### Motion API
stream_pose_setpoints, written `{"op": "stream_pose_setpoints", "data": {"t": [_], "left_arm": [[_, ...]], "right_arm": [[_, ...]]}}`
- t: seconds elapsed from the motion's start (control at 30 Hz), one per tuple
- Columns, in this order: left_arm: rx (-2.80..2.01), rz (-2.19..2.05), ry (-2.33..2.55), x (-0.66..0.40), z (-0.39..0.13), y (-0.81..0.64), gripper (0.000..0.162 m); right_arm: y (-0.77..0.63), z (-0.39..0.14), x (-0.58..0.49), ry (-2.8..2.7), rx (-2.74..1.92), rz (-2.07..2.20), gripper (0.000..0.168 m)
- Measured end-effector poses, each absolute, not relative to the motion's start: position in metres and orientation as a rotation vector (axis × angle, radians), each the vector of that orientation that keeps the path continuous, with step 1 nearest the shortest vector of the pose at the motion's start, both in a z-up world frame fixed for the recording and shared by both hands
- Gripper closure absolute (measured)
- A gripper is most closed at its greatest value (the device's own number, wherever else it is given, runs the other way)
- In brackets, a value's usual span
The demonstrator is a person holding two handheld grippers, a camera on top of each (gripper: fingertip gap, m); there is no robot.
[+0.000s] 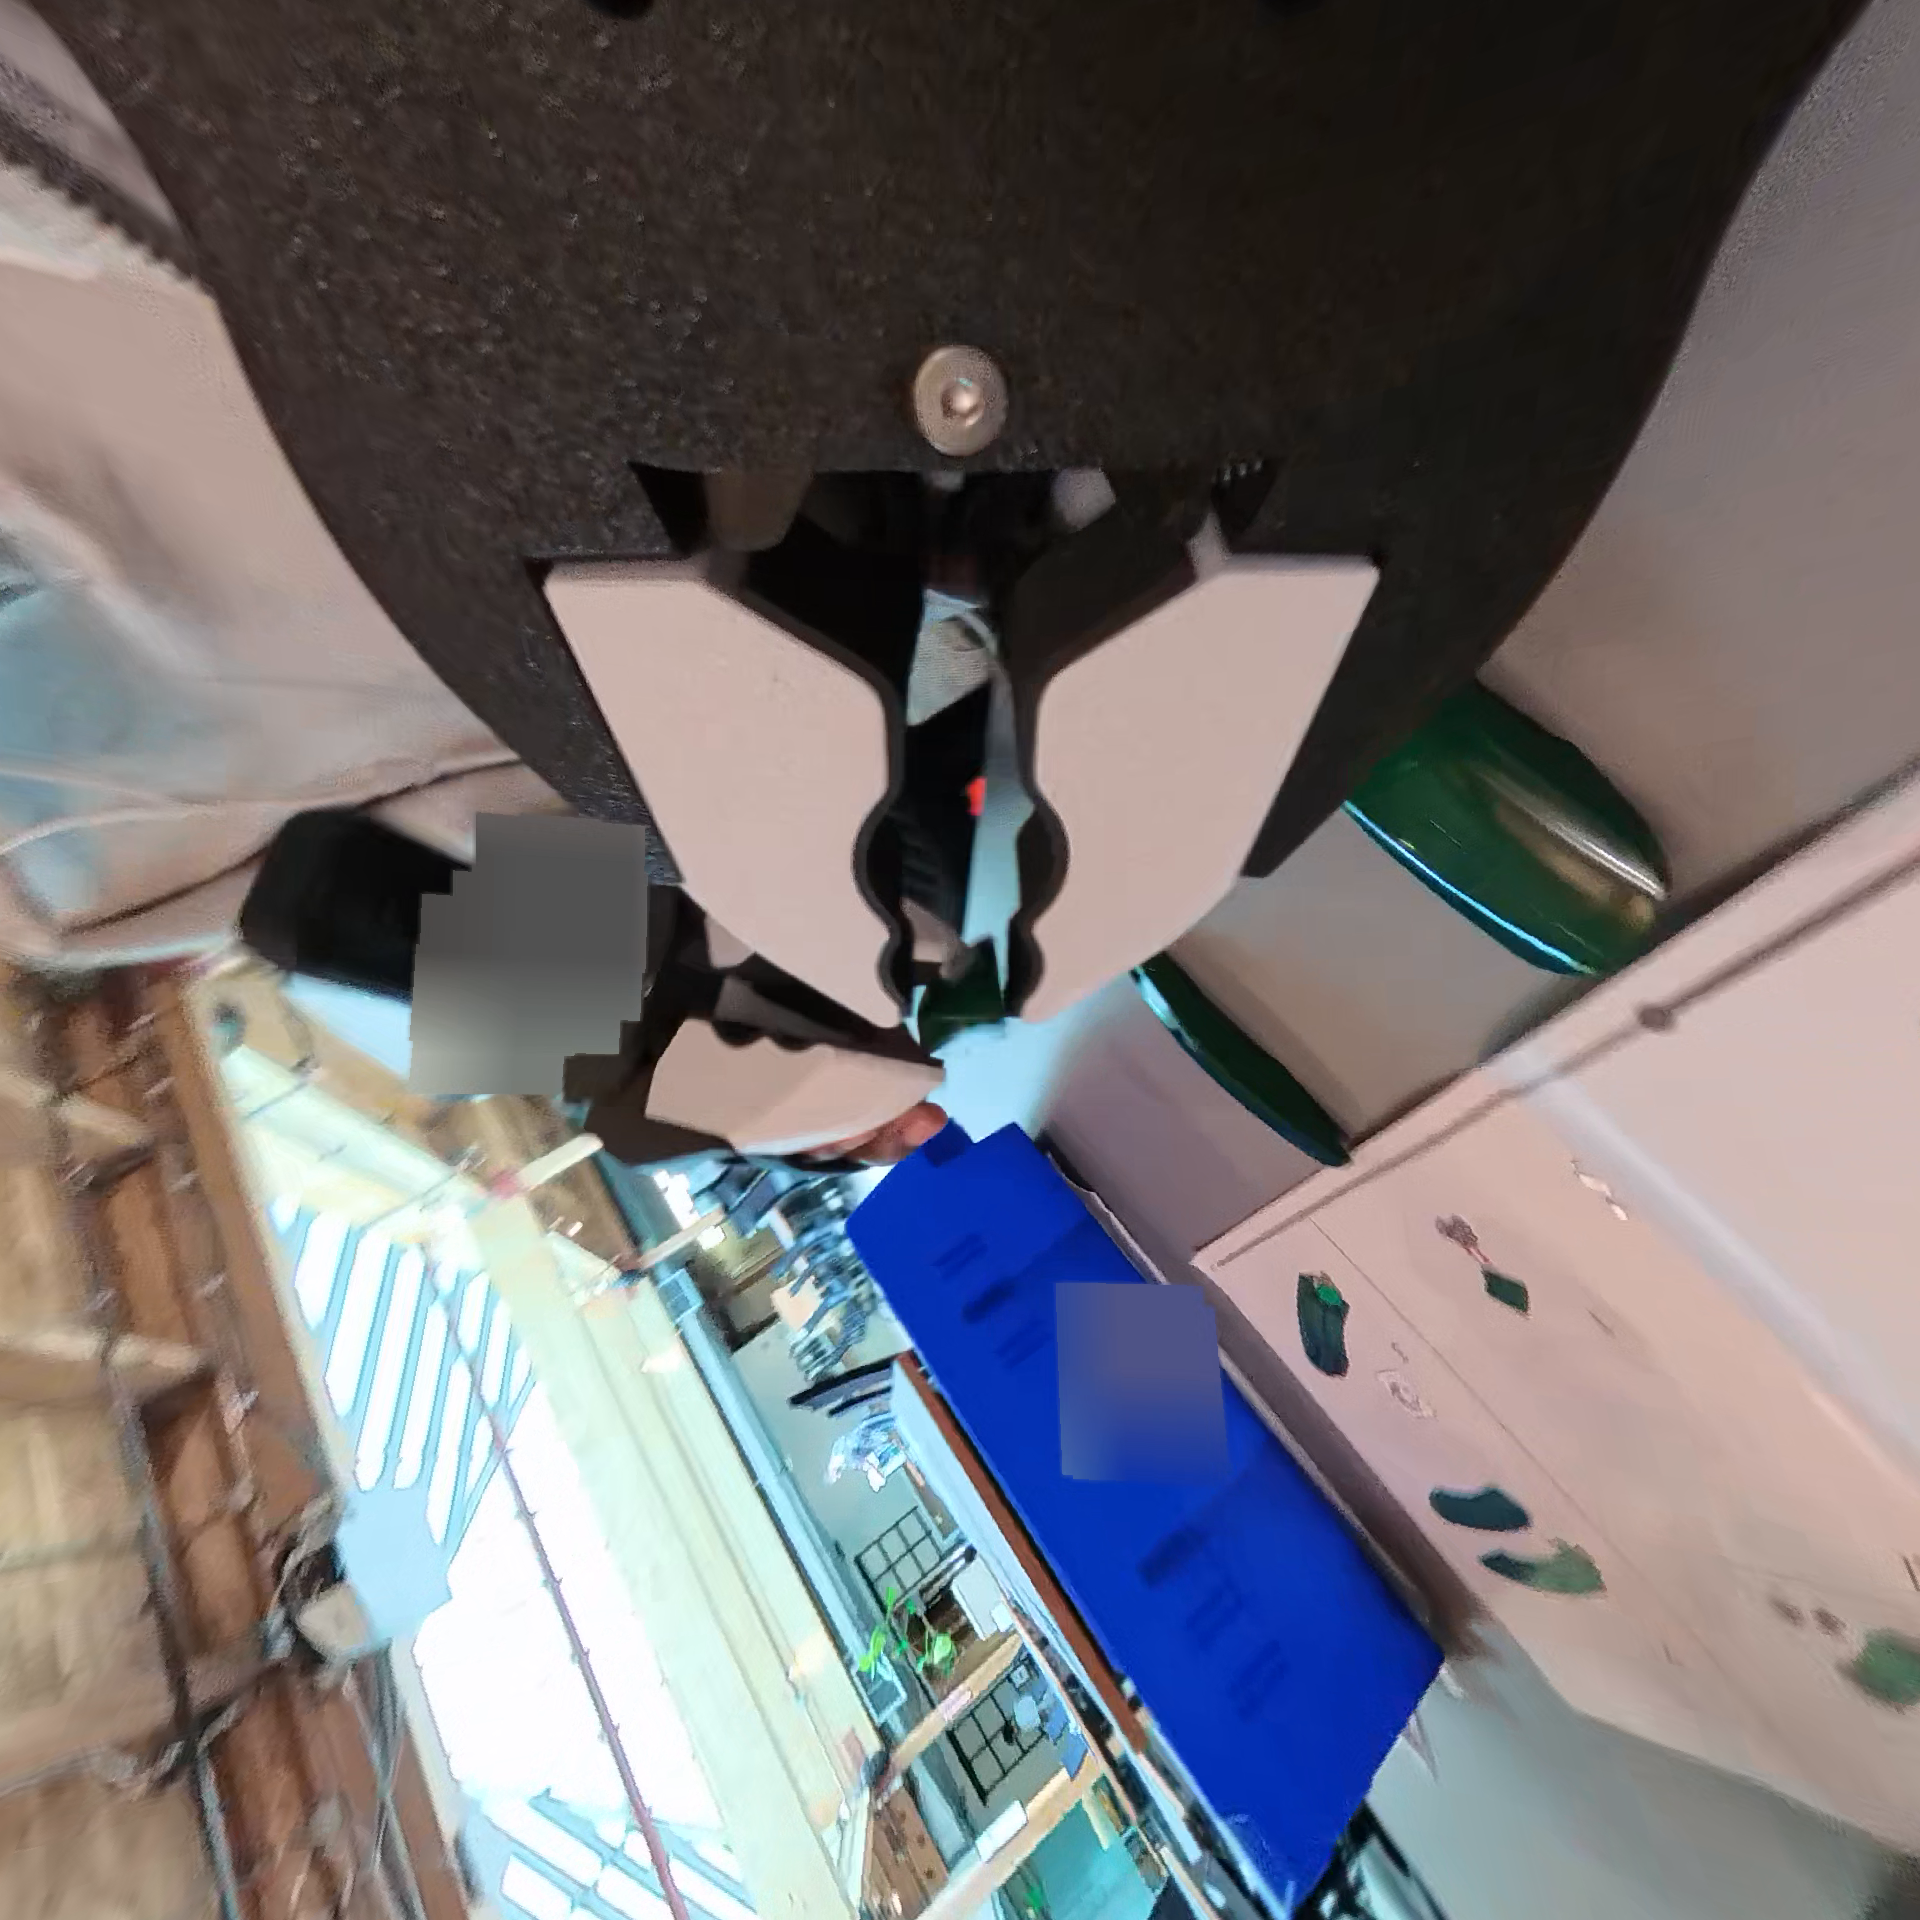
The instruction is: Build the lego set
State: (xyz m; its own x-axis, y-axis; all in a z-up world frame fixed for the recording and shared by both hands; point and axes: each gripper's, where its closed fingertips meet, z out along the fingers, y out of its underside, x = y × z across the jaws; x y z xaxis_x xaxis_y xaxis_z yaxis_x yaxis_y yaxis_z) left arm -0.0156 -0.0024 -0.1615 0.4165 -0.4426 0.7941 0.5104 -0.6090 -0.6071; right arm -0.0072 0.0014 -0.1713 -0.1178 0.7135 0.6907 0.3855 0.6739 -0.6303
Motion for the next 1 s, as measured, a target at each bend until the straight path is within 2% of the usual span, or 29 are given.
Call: {"op": "stream_pose_setpoints", "data": {"t": [0.1, 0.2, 0.33, 0.7, 0.77, 0.87, 0.93, 1.0], "left_arm": [[-1.724, -0.986, 0.087, -0.039, -0.153, 0.001, 0.118], [-1.622, -0.482, 0.095, -0.083, -0.141, 0.006, 0.116], [-1.515, -0.063, 0.107, -0.113, -0.132, 0.003, 0.122], [-1.547, -0.083, 0.232, -0.096, -0.143, 0.004, 0.124], [-1.569, -0.095, 0.255, -0.093, -0.145, 0.004, 0.125], [-1.652, -0.143, 0.358, -0.076, -0.157, 0.003, 0.137], [-1.771, -0.228, 0.454, -0.056, -0.172, 0.002, 0.151], [-1.898, -0.297, 0.588, -0.034, -0.19, 0.001, 0.154]], "right_arm": [[0.021, -0.195, 0.011, -1.682, -1.337, 0.406, 0.151], [0.028, -0.224, 0.025, -1.506, -1.835, 0.544, 0.151], [0.038, -0.232, 0.021, -1.392, -2.018, 0.463, 0.151], [0.037, -0.245, 0.014, -1.413, -2.105, 0.337, 0.15], [0.033, -0.245, 0.013, -1.44, -2.094, 0.35, 0.139], [0.033, -0.234, 0.018, -1.512, -2.015, 0.383, 0.125], [0.034, -0.224, 0.024, -1.624, -1.9, 0.47, 0.126], [0.043, -0.222, 0.038, -1.71, -1.85, 0.562, 0.127]]}}
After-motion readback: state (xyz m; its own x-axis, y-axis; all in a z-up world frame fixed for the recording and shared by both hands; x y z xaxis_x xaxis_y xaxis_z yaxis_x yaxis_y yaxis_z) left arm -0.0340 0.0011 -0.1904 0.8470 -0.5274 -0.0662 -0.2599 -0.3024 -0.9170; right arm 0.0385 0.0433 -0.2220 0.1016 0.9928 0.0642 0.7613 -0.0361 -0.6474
